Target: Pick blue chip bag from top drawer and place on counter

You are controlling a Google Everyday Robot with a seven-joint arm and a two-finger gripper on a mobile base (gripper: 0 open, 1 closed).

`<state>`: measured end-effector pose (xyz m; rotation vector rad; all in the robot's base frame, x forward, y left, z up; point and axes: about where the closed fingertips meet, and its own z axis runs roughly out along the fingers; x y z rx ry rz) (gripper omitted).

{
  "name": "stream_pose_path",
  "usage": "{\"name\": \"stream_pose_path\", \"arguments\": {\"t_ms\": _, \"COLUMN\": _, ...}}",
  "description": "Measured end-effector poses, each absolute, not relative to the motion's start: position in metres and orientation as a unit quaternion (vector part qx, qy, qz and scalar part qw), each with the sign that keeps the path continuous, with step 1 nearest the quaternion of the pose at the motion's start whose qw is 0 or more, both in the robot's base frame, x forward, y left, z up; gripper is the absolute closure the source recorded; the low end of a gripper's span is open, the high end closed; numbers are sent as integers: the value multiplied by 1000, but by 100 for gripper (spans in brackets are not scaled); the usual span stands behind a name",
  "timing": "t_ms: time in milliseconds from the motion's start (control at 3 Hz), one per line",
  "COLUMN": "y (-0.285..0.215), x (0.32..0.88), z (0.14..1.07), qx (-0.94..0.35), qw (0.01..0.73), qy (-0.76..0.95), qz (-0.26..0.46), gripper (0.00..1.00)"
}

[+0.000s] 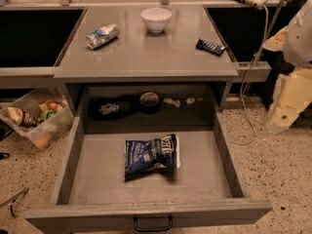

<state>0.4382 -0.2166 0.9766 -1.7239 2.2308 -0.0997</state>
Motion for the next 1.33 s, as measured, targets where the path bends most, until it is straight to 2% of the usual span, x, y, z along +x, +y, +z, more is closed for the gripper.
{"name": "stream_pose_path", "arguments": {"t_ms": 667, "y": -206, "x": 438, "z": 950, "qx": -614, "qw": 163, "qy": 772, "qz": -24, "gripper": 0}}
{"name": "stream_pose_path", "arguments": {"t_ms": 1333, "y": -153, "x": 449, "z": 807, "qx": -631, "qw": 170, "qy": 756, "qz": 36, "gripper": 0}}
